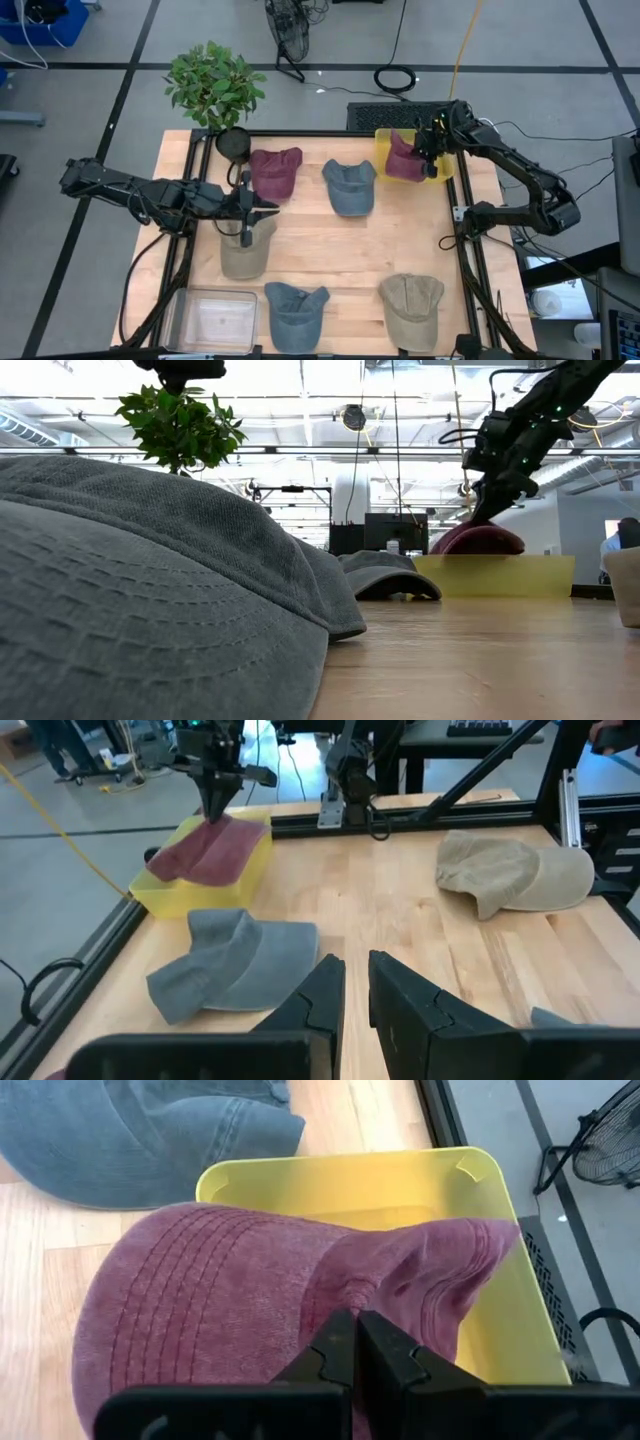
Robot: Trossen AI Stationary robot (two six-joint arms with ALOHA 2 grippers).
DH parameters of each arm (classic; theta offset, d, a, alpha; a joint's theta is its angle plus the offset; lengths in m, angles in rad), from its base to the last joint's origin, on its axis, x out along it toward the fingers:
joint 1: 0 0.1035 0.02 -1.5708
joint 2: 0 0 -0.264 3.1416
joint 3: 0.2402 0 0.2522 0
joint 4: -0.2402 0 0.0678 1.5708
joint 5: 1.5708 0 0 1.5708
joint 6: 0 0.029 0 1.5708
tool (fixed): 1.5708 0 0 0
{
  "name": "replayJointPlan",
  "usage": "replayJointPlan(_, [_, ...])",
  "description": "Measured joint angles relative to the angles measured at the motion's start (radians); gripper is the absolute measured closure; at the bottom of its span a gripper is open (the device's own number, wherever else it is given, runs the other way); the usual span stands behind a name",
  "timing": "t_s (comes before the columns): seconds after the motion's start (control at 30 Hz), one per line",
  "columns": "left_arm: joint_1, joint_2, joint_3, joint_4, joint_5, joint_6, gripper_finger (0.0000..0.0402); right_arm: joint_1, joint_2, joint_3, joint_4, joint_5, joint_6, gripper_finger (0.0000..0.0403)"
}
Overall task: Pick & Place hat
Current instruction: Put the bottom red cap into the yellow bin
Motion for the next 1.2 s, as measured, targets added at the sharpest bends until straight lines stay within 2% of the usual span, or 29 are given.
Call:
replayJointPlan(0.17, [0.0,0.0,0.0,-0.008,0.0,-0.014,0.0346,0.0,0.0,0.0,0.007,0.053,0.006,0.0403])
replayJointPlan(0.47, [0.0,0.0,0.0,-0.004,0.0,-0.014,0.0346,0.001,0.0,-0.01,0.065,0.049,0.126,0.0403])
replayJointPlan(0.77, [0.0,0.0,0.0,-0.003,0.0,-0.01,0.0346,0.001,-0.001,-0.104,0.126,0.055,0.141,0.0399])
replayJointPlan(0.97, [0.0,0.0,0.0,0.004,0.0,0.005,0.0346,0.003,-0.001,-0.131,0.189,0.153,0.173,0.0369])
replayJointPlan(1.2, [0.0,0.0,0.0,0.007,0.0,0.008,0.0346,0.003,-0.043,-0.131,0.236,0.158,0.195,0.0306])
